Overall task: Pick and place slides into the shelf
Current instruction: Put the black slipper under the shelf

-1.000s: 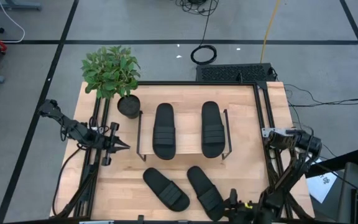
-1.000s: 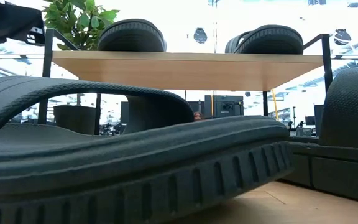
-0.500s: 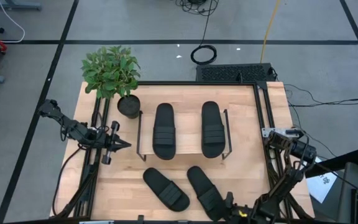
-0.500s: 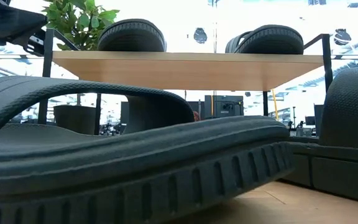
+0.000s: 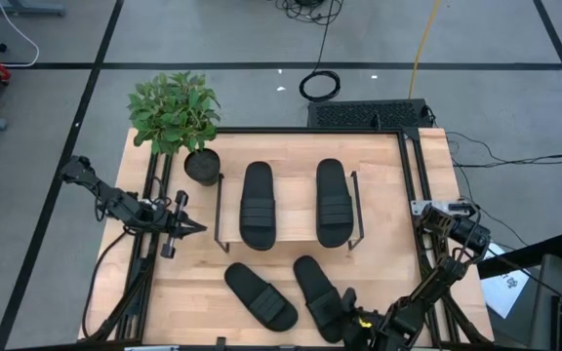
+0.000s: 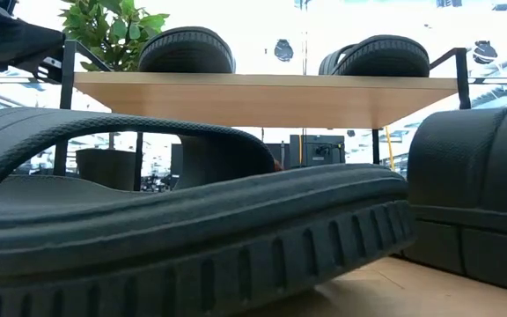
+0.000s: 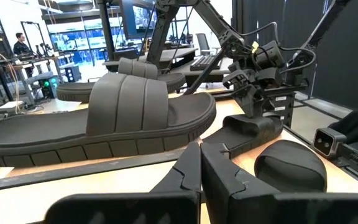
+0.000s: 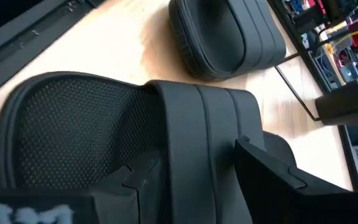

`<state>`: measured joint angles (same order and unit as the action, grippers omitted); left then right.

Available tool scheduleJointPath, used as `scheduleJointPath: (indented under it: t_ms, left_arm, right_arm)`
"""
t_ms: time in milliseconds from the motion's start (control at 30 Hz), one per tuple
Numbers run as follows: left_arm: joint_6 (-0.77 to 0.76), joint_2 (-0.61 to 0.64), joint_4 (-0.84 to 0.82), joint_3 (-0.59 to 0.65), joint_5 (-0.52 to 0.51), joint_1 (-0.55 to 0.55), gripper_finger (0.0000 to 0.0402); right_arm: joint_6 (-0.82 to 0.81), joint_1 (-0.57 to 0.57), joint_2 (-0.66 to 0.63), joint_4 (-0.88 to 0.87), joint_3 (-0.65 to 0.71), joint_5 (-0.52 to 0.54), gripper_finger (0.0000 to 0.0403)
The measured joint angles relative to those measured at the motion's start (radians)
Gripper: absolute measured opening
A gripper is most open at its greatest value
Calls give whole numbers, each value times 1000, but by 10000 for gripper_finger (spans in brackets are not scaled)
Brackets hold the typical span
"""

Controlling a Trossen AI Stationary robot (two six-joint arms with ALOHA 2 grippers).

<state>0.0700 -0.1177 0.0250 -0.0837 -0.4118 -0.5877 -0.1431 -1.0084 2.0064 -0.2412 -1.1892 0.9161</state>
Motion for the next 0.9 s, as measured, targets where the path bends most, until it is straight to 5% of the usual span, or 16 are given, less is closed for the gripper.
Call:
scheduleJointPath:
  t_ms: [200,400,900]
  left_arm:
    - [-7,0,0,0,0,0,14]
    - [-51,0,0,0,2,0,25]
    - [-87,0,-58,1,2,0,26]
  right_arm:
    - [-116,28,0,-65,0,26,149]
    - [-129,48,0,-74,1,43,18]
    - [50,46,-2,-135,-165,244,2]
